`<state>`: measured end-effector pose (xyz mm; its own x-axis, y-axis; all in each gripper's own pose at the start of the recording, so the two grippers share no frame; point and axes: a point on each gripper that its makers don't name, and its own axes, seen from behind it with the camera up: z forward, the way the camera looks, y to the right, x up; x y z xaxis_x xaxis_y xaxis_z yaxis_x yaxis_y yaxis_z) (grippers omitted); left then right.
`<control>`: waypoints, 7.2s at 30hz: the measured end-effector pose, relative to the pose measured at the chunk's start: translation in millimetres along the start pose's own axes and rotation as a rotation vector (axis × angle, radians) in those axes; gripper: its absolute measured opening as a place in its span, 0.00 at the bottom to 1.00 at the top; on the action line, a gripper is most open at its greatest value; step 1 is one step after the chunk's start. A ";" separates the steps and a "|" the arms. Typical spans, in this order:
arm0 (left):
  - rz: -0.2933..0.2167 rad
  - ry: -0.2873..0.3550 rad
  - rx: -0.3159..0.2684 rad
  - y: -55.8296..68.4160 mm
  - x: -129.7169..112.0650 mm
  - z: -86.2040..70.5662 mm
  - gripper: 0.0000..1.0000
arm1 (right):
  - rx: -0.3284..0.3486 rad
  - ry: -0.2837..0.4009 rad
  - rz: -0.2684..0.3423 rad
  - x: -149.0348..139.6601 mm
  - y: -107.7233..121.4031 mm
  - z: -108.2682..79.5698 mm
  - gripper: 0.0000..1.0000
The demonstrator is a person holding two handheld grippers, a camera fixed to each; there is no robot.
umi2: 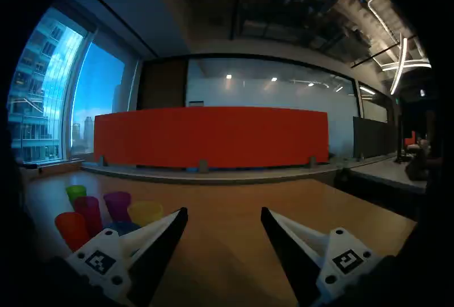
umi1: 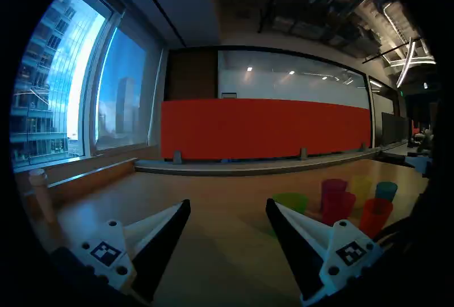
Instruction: Pour water
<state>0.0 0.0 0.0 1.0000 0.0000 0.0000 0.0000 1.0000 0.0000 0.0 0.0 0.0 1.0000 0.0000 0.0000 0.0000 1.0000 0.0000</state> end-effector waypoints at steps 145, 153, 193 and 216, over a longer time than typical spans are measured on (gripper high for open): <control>0.140 -0.333 -0.715 96.9 87.3 34.7 0.99 | 0.795 -0.377 -0.220 102.4 -107.3 -26.6 1.00; 0.164 -0.385 -0.727 99.5 59.0 34.0 0.99 | 0.802 -0.426 -0.241 76.9 -105.2 -25.9 1.00; 0.241 -0.609 -0.714 100.5 -58.1 59.5 1.00 | 0.823 -0.595 -0.306 -35.9 -106.5 -37.7 1.00; 0.201 -0.638 -0.729 116.6 -84.0 98.4 1.00 | 0.842 -0.639 -0.329 -60.6 -114.2 -37.5 1.00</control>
<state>-83.9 116.5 98.4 0.7940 0.3839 0.4714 0.0448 0.7364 -0.6750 -60.6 -114.2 -37.5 0.7670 -0.5082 0.3917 0.0228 0.6317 0.7749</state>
